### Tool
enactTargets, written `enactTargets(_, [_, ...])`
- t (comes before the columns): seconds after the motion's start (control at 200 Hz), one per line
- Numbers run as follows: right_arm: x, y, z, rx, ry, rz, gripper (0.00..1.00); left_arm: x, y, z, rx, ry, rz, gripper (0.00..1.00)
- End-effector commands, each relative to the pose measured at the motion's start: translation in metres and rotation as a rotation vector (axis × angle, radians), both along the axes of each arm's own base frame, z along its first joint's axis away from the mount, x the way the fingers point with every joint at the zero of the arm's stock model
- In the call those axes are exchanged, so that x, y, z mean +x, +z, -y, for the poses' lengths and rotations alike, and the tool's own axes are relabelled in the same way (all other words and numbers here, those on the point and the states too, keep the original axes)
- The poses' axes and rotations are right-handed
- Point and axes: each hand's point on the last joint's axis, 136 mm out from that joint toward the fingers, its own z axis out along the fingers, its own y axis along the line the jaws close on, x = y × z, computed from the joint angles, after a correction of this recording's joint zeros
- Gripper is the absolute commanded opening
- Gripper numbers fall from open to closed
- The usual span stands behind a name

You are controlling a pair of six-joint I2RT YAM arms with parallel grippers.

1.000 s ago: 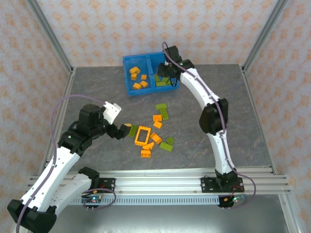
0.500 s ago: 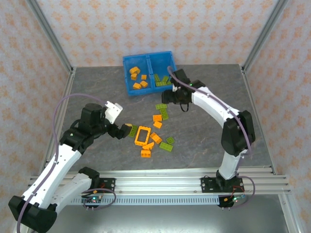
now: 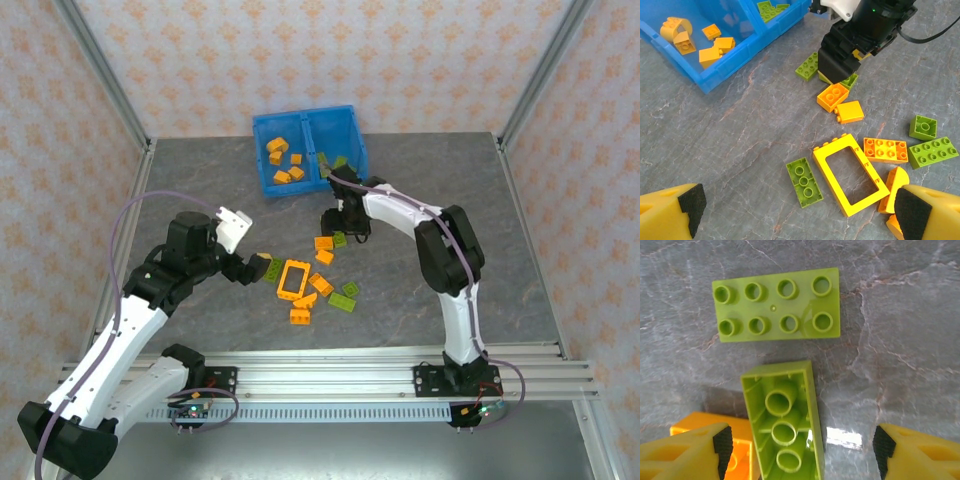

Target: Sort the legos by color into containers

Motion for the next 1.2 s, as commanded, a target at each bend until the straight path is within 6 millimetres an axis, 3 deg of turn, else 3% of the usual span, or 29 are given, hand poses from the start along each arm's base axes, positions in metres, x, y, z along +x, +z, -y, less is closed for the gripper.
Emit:
enactTargets(0.0, [0.013, 0.000, -0.008, 0.005, -0.025, 0.021, 0.73, 0.003, 0.010, -0.005, 0.025, 0.009, 0.027, 1.00])
enactTargets(0.285, [0.009, -0.025, -0.002, -0.050, -0.057, -0.024, 0.45, 0.004, 0.008, -0.005, 0.029, 0.006, 0.020, 1.00])
enactTargets(0.39, [0.008, -0.019, 0.003, -0.058, -0.068, -0.014, 0.33, 0.004, 0.008, -0.004, 0.028, 0.005, 0.017, 1.00])
enactTargets(0.465, [0.006, -0.004, 0.008, -0.062, -0.074, 0.019, 0.27, 0.003, 0.008, -0.004, 0.028, 0.003, 0.016, 1.00])
enactTargets(0.591, [0.005, 0.033, 0.019, -0.065, -0.088, 0.107, 0.24, 0.003, 0.008, -0.004, 0.026, 0.001, 0.015, 1.00])
enactTargets(0.736, [0.015, 0.104, 0.029, -0.011, -0.122, 0.301, 0.25, 0.002, 0.009, -0.002, 0.019, -0.012, 0.017, 1.00])
enactTargets(0.841, [0.035, 0.159, 0.027, 0.045, -0.141, 0.482, 0.25, -0.003, 0.010, 0.003, 0.013, -0.053, 0.015, 1.00])
enactTargets(0.951, [0.070, 0.195, 0.022, 0.067, -0.156, 0.626, 0.25, -0.007, 0.011, 0.007, 0.005, -0.083, 0.013, 1.00])
enactTargets(1.086, [0.126, 0.208, 0.013, 0.096, -0.177, 0.678, 0.24, -0.008, 0.011, 0.006, 0.007, -0.079, 0.013, 1.00])
enactTargets(1.196, [0.172, 0.196, 0.006, 0.075, -0.196, 0.688, 0.24, -0.009, 0.013, 0.003, 0.013, -0.066, 0.023, 1.00])
